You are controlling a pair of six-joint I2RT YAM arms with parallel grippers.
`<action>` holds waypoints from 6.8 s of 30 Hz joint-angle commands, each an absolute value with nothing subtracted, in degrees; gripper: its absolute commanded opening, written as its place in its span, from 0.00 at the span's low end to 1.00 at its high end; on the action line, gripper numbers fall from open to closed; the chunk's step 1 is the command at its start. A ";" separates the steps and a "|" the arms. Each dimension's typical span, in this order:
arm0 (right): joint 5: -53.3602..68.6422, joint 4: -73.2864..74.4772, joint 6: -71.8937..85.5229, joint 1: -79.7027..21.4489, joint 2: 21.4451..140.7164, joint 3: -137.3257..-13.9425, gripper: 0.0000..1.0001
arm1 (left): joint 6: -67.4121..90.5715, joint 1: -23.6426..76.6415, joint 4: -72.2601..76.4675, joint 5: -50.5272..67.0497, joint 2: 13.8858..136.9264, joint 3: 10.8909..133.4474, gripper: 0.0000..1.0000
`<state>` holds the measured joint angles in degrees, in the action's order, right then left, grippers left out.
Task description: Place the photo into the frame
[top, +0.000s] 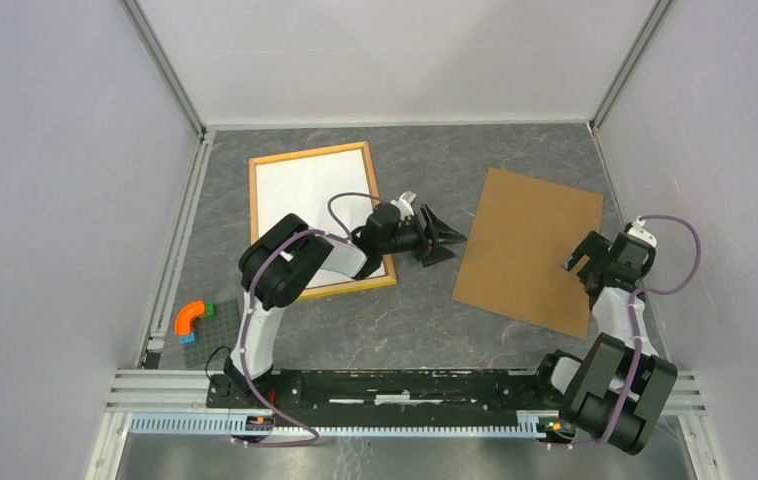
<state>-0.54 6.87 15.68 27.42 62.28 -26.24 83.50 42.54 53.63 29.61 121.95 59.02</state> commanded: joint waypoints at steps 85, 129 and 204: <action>13.23 10.71 12.06 19.07 49.07 -26.53 0.95 | 34.40 47.55 -25.10 4.87 87.40 80.95 0.02; 18.35 4.78 11.88 17.95 51.43 -21.65 0.95 | 49.14 54.23 -94.22 -71.91 105.90 109.62 0.02; 19.06 3.45 12.18 17.67 51.43 -20.41 0.95 | 36.75 50.44 -63.45 -54.55 112.09 88.56 0.64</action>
<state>18.44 5.65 12.56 18.00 52.07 -20.73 39.00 50.94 -67.81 -56.18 114.37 89.45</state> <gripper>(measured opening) 0.948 0.628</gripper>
